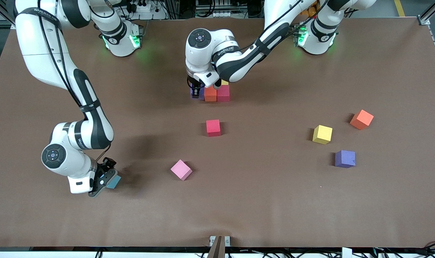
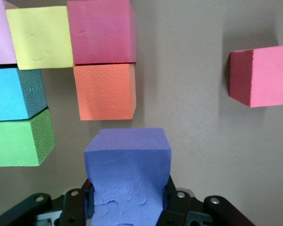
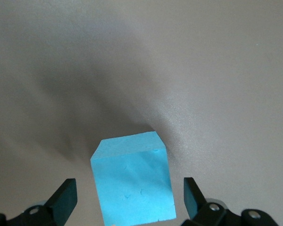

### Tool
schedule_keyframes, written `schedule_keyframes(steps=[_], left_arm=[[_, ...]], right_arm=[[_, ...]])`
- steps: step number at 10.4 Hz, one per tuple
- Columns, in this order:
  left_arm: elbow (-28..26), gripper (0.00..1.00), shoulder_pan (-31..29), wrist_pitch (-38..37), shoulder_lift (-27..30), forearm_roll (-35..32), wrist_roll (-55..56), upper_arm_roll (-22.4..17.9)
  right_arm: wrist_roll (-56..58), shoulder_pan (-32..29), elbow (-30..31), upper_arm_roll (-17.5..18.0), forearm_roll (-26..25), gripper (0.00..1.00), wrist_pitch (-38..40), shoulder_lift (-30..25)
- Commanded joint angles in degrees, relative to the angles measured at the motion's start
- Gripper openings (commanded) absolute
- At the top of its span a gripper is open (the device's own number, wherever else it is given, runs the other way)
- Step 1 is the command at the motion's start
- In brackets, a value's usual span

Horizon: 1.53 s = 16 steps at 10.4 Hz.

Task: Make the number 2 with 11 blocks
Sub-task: 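Grasp the cyan cube with the right gripper while the left gripper holds purple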

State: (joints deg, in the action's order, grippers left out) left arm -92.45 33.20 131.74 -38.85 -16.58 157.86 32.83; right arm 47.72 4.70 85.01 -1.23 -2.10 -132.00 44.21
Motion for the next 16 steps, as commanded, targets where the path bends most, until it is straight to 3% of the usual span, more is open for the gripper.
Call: schedule_keyframes(steps=[1,9,12,15,16], left_arm=[[1.75,0.00,2.04,-0.08,-1.22,-0.64,7.98,-0.39],[1.57,0.00,3.36,0.01,-3.32,-0.64,8.16,-0.57],[1.57,0.00,4.58,0.63,-3.51,-0.64,10.62,-2.06],[1.57,0.00,5.56,0.89,-3.60,-0.64,12.55,-3.29],[1.49,0.00,5.64,1.24,-3.68,-0.64,12.73,-3.56]], right_arm=[[1.24,-0.48,-1.77,0.70,0.69,1.00,0.26,1.49],[0.71,-0.66,-2.83,0.62,0.69,0.94,-1.06,3.68],[0.71,-0.66,-3.44,0.62,0.69,0.79,-1.06,4.39],[0.71,-0.57,-3.97,0.62,0.60,0.50,-1.06,4.48],[0.71,-0.48,-3.97,0.62,0.60,0.45,-1.06,4.48]])
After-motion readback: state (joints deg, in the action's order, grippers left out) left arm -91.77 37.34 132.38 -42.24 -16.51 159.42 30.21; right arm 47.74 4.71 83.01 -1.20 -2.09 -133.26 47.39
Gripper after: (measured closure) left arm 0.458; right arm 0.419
